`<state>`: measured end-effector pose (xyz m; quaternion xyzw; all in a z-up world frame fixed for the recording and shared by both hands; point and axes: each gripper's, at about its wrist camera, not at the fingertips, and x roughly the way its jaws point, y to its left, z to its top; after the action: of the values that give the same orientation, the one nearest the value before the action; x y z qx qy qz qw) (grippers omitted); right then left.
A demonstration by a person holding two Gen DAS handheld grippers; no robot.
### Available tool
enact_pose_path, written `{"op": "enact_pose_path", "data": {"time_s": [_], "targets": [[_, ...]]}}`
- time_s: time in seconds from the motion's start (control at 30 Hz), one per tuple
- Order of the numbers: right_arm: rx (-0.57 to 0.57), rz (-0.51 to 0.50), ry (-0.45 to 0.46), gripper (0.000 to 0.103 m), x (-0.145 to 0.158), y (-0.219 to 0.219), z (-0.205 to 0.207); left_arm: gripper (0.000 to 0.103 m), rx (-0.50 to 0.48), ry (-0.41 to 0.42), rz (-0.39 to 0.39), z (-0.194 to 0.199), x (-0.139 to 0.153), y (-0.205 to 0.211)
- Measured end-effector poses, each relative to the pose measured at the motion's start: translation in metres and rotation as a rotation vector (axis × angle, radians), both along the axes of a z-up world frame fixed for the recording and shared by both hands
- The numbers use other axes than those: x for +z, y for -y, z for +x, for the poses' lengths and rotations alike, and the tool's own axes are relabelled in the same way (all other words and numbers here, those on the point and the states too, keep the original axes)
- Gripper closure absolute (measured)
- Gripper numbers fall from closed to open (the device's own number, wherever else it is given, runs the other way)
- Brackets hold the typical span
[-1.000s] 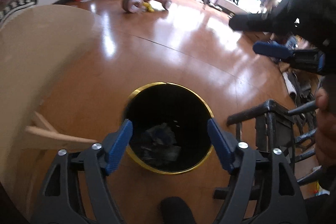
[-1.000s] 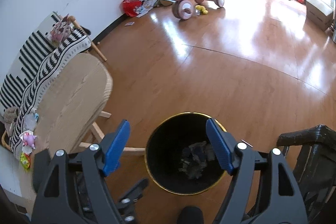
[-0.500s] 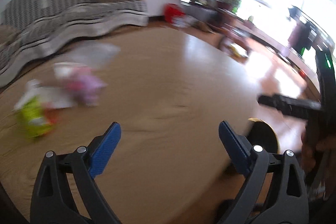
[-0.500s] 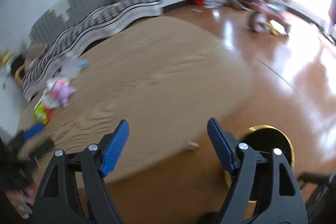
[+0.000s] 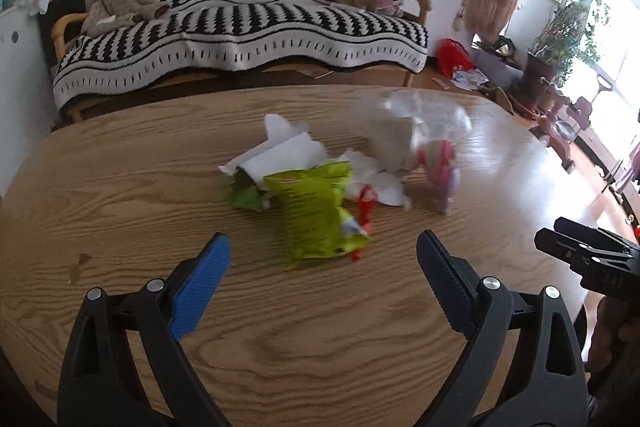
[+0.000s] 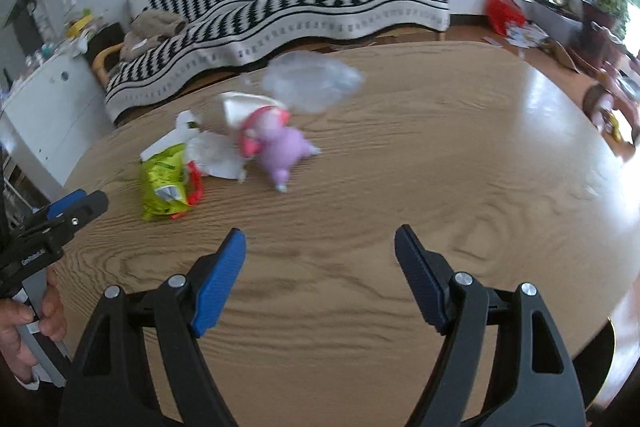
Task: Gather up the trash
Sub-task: 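Grasp yellow-green snack bag with left tool while right tool grasps pink-purple toy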
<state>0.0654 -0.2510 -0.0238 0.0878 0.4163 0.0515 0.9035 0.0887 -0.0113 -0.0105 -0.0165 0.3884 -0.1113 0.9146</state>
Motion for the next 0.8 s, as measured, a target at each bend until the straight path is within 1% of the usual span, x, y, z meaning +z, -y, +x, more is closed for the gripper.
{"op": "enact_pose_path", "data": {"time_s": [0.1,0.2,0.27,0.37,0.43,0.5,0.53,0.57,0.67,0.8], "targets": [[0.019,-0.010,-0.007,0.028,-0.005,-0.009,0.013,0.012,0.004,-0.018,0.024,0.012,-0.016,0.000],[0.025,-0.015,-0.013,0.028,-0.012,-0.014,0.028,0.012,0.012,-0.044,0.016,0.029,-0.031,0.001],[0.025,-0.014,-0.017,0.028,-0.017,-0.016,0.038,0.012,0.030,-0.057,0.033,0.042,-0.040,0.003],[0.033,-0.020,-0.027,0.028,-0.026,-0.022,0.055,0.012,0.065,-0.088,0.026,0.057,-0.053,0.001],[0.037,-0.033,-0.033,0.028,-0.032,-0.027,0.066,0.012,0.078,-0.103,-0.005,0.064,-0.058,-0.002],[0.036,-0.043,-0.042,0.028,-0.037,-0.030,0.076,0.018,0.087,-0.105,-0.028,0.068,-0.060,-0.003],[0.038,-0.042,-0.040,0.028,-0.039,-0.031,0.081,0.033,0.072,-0.107,-0.038,0.069,-0.060,-0.002],[0.038,-0.043,-0.043,0.028,-0.041,-0.032,0.084,0.051,0.050,-0.113,-0.049,0.070,-0.060,0.001],[0.037,-0.046,-0.038,0.028,-0.044,-0.034,0.095,0.056,0.048,-0.095,-0.019,0.064,-0.054,0.001],[0.032,-0.055,-0.034,0.028,-0.048,-0.036,0.107,0.057,0.054,-0.077,-0.034,0.053,-0.040,-0.012]]}}
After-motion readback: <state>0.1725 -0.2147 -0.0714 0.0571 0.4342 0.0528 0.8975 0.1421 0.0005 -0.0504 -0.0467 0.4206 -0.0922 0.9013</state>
